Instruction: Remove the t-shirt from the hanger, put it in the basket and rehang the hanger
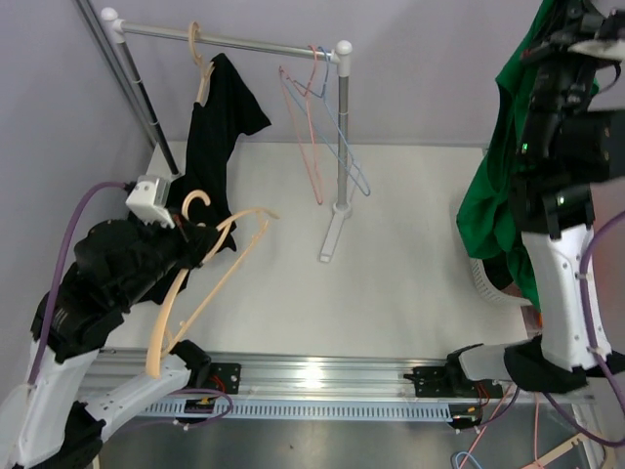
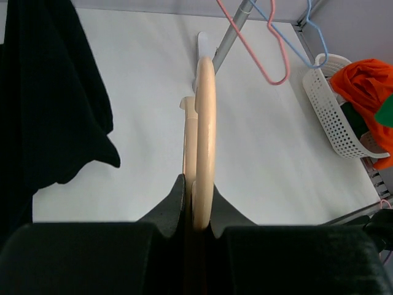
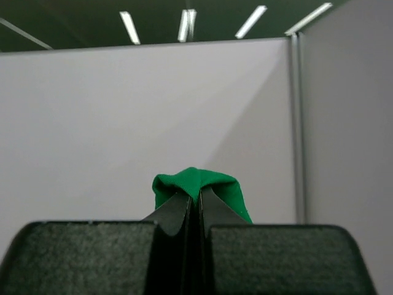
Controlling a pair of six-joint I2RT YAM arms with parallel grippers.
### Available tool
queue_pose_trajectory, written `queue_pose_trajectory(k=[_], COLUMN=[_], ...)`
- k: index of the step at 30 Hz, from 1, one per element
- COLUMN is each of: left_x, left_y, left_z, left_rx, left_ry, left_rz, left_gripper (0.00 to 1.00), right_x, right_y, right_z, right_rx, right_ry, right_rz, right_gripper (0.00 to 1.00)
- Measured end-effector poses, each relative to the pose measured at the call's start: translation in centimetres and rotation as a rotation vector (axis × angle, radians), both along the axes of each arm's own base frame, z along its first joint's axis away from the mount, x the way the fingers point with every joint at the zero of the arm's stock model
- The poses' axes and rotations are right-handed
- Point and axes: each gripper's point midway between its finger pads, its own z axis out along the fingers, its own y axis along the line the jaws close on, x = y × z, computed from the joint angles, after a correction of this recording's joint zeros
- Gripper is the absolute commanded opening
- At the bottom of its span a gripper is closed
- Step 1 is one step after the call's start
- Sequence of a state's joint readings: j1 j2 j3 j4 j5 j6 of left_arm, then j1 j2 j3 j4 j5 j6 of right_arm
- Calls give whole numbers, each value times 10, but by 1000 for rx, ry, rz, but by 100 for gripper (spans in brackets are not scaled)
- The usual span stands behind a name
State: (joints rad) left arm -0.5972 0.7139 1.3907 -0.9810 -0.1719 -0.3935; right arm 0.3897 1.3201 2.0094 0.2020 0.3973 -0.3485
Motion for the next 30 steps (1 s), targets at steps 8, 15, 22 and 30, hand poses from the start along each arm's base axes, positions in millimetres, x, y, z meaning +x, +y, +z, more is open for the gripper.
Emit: queue_pose_trajectory(k=[8,15,22,30], left_x=[31,35,44,69], left_y=[-19,-15,-6,-15], left_z=[17,24,35,51], left_rx=[34,54,63,84], left_ry=[-17,-41,-63,-63], left_rz=[-11,9,78,107], left_gripper=[1,1,1,1], right_x=[116,111,93,35], right_y=[-111,-201,-224,-195], right_z=[-71,-103,-140,-254], right_rx=[142,363,478,617], right_ry=[275,323,378,579], right_rz=[-101,-91,-23,-83], right_gripper=[0,0,0,0])
